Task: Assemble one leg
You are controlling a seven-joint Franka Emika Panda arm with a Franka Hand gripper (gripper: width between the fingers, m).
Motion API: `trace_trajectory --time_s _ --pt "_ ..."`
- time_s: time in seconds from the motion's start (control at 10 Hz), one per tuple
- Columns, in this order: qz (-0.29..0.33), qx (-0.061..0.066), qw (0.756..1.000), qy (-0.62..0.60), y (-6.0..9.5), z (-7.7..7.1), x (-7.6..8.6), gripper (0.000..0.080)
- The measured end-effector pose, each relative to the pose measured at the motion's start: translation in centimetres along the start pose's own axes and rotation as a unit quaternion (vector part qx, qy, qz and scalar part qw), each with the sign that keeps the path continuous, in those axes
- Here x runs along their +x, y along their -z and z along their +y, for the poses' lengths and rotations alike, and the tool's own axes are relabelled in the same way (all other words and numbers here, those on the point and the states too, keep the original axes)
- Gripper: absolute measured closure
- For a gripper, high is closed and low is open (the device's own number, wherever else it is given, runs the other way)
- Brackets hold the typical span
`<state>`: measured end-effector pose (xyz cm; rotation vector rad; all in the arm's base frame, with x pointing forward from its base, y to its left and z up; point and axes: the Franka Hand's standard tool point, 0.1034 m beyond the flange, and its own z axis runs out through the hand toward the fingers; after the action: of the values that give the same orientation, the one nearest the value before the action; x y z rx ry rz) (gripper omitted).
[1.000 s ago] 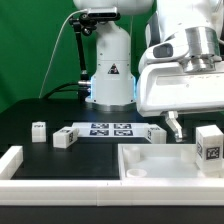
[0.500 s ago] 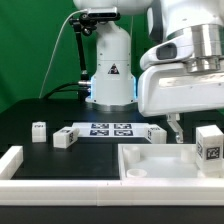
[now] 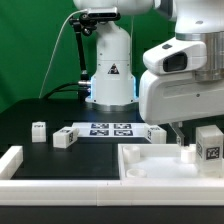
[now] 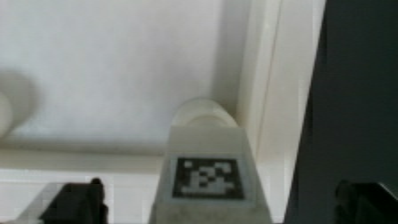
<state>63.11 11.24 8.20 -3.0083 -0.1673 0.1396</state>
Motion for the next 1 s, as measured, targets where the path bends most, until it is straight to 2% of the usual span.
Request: trace_trajectory --time_s 0.3,0.4,0.5,0.6,0.7,0.8,1.0 --pt "0.012 -0.001 1.0 0.0 0.18 -0.07 0.48 0.0151" --pt "0.019 -0.002 1.0 0.0 0.14 -0.06 0.63 0.0185" --pt "0.019 -0.002 1.0 0.0 0.13 -0.02 0.63 0.0185" --pt "0.019 -0.002 1.0 0.0 0.12 -0.01 0.63 0.0364" --pt "0.019 -0.002 1.0 0.0 0.12 -0.01 0.63 0.0364" --pt "0.019 -0.002 1.0 0.0 0.12 -0.01 0.63 0.0509" --pt "0.019 -0.002 1.0 -0.021 0.11 0.02 0.63 0.0509"
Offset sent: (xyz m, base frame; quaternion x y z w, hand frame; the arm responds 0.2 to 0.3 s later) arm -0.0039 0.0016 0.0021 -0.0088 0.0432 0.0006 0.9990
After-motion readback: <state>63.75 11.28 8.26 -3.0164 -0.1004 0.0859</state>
